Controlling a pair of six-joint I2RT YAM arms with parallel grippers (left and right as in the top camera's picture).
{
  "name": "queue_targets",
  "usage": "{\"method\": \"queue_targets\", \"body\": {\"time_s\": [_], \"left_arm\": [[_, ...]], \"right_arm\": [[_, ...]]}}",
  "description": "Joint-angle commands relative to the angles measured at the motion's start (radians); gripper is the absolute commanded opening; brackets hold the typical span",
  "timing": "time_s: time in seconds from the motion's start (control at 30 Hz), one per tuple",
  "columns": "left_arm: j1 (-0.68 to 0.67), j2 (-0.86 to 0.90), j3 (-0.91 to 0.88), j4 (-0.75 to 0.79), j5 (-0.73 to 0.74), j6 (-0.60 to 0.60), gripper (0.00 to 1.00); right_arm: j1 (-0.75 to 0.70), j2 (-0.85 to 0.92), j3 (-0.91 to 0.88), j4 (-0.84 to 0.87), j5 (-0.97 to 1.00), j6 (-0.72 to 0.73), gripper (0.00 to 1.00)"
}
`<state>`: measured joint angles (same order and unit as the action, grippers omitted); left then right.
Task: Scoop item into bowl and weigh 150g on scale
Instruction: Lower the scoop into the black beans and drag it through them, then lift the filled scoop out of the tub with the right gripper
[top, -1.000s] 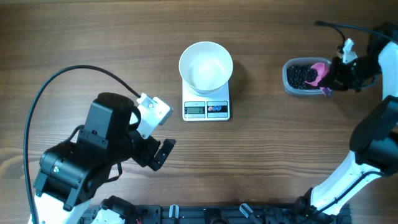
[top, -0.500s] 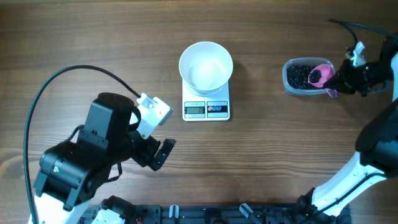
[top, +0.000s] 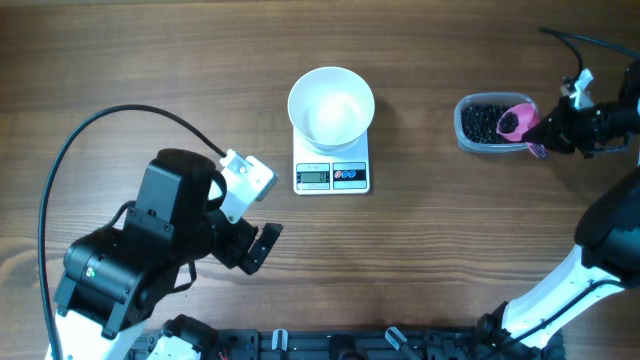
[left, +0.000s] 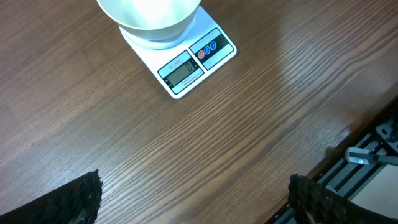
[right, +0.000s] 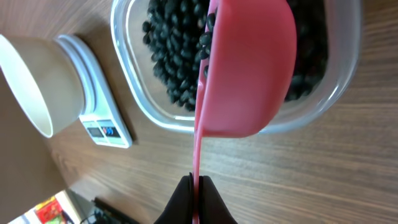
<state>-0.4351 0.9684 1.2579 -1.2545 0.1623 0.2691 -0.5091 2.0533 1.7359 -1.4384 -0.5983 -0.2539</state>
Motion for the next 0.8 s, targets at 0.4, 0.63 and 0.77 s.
{"method": "queue_targets", "body": {"time_s": [0.4,0.63,0.77], "left_arm": [[0.008,-0.005,0.012,0.001,-0.003,0.015,1.00],[0.008,-0.005,0.012,0.001,-0.003,0.015,1.00],[0.008,-0.005,0.012,0.001,-0.003,0.015,1.00]], "right_arm": [[-0.026,-0.100,0.014,-0.039,-0.172,-0.097,0.04],[-0.026,-0.132,0.014,-0.068,-0.304,-0.122,0.04],[-0.025,-0.147,0.014,-0.089,-0.383,-0.152,0.05]]}}
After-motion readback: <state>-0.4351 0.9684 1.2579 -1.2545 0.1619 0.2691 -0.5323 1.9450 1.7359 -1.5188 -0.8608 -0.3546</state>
